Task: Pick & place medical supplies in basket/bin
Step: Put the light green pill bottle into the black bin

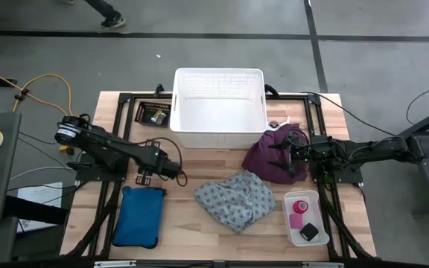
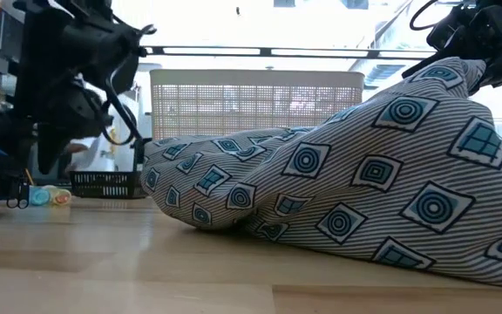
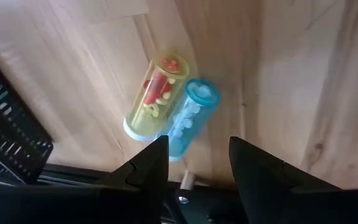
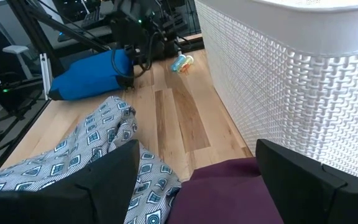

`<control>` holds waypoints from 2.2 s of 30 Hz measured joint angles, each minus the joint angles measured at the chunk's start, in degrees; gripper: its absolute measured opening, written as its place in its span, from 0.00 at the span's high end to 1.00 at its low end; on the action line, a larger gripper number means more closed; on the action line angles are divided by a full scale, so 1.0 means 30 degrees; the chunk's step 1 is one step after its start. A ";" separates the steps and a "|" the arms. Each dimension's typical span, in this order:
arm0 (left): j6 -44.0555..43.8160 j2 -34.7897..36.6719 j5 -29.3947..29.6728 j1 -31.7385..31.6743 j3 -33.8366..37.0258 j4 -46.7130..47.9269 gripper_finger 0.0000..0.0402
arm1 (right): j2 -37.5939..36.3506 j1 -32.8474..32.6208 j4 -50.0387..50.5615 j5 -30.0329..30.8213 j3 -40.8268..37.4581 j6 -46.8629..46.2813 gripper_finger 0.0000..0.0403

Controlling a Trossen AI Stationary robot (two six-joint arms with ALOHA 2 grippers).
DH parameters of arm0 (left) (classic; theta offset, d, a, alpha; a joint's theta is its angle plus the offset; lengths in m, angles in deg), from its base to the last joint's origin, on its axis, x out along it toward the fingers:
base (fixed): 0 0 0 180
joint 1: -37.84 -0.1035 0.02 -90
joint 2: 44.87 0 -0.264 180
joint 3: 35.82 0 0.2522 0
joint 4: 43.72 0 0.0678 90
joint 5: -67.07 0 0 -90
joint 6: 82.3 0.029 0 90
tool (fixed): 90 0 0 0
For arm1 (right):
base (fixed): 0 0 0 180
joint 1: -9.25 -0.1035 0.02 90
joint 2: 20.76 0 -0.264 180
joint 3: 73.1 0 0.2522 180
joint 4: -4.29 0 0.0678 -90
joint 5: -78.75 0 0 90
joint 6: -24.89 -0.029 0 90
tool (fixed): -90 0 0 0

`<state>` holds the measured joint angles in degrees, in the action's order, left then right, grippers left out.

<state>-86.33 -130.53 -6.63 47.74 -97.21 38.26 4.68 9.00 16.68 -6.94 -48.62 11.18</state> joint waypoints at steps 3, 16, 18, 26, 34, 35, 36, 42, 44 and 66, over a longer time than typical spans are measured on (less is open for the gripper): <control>0.0310 -0.0430 0.0016 -0.0296 0.0000 -0.0037 0.60 | 0.0001 0.0000 0.0000 -0.0003 0.0000 0.0007 0.23; 0.1049 -0.1738 0.0006 -0.0446 -0.0004 -0.0590 0.60 | 0.0001 -0.0007 0.0021 -0.0003 0.0000 0.0004 0.23; 0.1059 -0.1971 0.0013 -0.0447 0.0000 -0.0759 0.60 | -0.0006 -0.0006 0.0022 -0.0002 0.0000 0.0001 0.23; 0.1094 -0.2641 -0.0137 -0.0633 0.0015 -0.1140 0.60 | -0.0006 -0.0001 0.0197 -0.0003 0.0000 0.0000 0.23; 0.1930 -0.2646 -0.0155 -0.1028 0.0029 -0.1767 0.60 | -0.0006 0.0000 0.0240 -0.0003 0.0000 0.0003 0.23; 0.1933 -0.2646 -0.0159 -0.1050 0.0053 -0.1716 0.60 | 0.0001 -0.0001 0.0240 0.0004 0.0000 0.0000 0.23; 0.1950 -0.2646 -0.0147 -0.1072 0.0101 -0.1712 0.60 | 0.0001 -0.0001 0.0240 0.0004 0.0000 0.0000 0.23; 0.2009 -0.2646 -0.0155 -0.1125 0.0357 -0.1492 0.60 | -0.0005 -0.0004 0.0240 -0.0002 0.0000 0.0003 0.23; 0.2256 -0.2638 -0.0155 -0.1125 0.0357 -0.1387 0.60 | 0.0001 -0.0006 0.0240 -0.0002 0.0000 0.0001 0.23; 0.3074 -0.2631 0.0151 -0.1125 0.1158 -0.2165 0.64 | -0.0001 0.0000 0.0240 0.0004 -0.0002 0.0002 0.23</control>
<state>-77.11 -138.43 -6.18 44.36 -93.74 31.77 4.68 9.00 17.40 -6.93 -48.62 11.19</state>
